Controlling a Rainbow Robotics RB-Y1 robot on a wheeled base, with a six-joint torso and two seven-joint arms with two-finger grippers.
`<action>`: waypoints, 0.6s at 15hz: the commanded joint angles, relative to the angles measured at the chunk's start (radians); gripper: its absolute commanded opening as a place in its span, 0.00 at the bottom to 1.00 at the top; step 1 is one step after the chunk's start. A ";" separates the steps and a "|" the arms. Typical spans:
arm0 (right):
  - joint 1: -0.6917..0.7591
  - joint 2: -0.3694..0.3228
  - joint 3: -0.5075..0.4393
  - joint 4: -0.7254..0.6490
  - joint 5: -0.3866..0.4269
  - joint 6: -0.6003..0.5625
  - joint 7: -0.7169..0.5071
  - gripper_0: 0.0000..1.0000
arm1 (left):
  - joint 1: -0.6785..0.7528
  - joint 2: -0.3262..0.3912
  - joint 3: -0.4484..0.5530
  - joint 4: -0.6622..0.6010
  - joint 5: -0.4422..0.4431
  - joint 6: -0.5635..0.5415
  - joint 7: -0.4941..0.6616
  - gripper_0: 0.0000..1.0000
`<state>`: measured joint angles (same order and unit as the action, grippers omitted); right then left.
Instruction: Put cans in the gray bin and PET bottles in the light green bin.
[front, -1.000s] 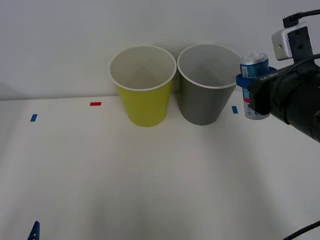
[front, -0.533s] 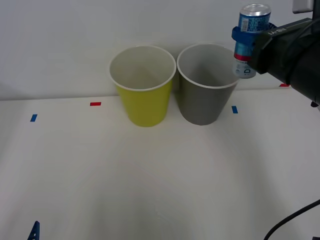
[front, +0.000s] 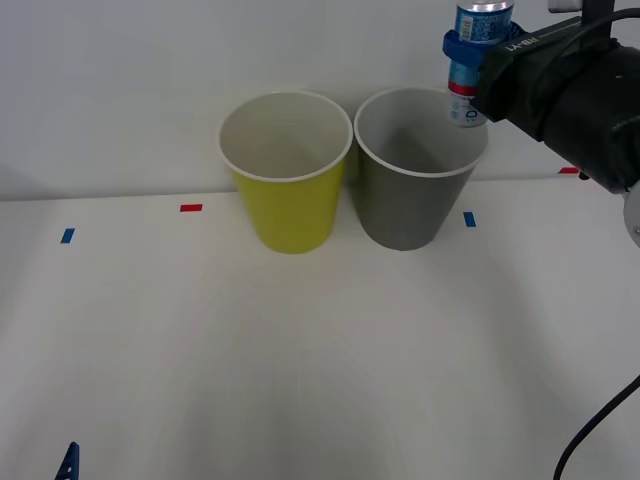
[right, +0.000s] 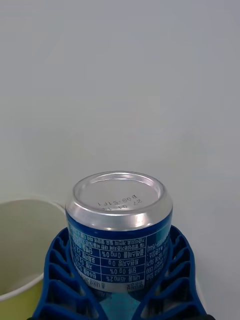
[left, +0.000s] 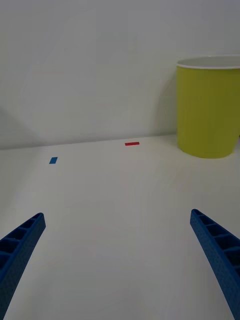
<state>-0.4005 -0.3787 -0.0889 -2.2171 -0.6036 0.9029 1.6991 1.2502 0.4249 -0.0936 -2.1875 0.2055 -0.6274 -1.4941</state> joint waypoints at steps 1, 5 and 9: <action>-0.014 -0.031 0.052 0.099 0.001 -0.125 -0.004 0.00 | 0.000 0.000 0.000 0.000 0.000 0.000 0.000 1.00; -0.027 -0.042 0.127 0.221 0.012 -0.282 -0.012 0.00 | 0.000 0.000 0.000 0.000 0.000 0.000 0.000 1.00; -0.054 -0.045 0.169 0.303 0.016 -0.374 -0.016 0.00 | 0.000 0.000 0.000 0.000 0.000 0.000 0.000 1.00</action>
<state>-0.4459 -0.4225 0.0743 -1.9299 -0.5896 0.5439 1.6834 1.2502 0.4249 -0.0936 -2.1875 0.2055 -0.6274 -1.4941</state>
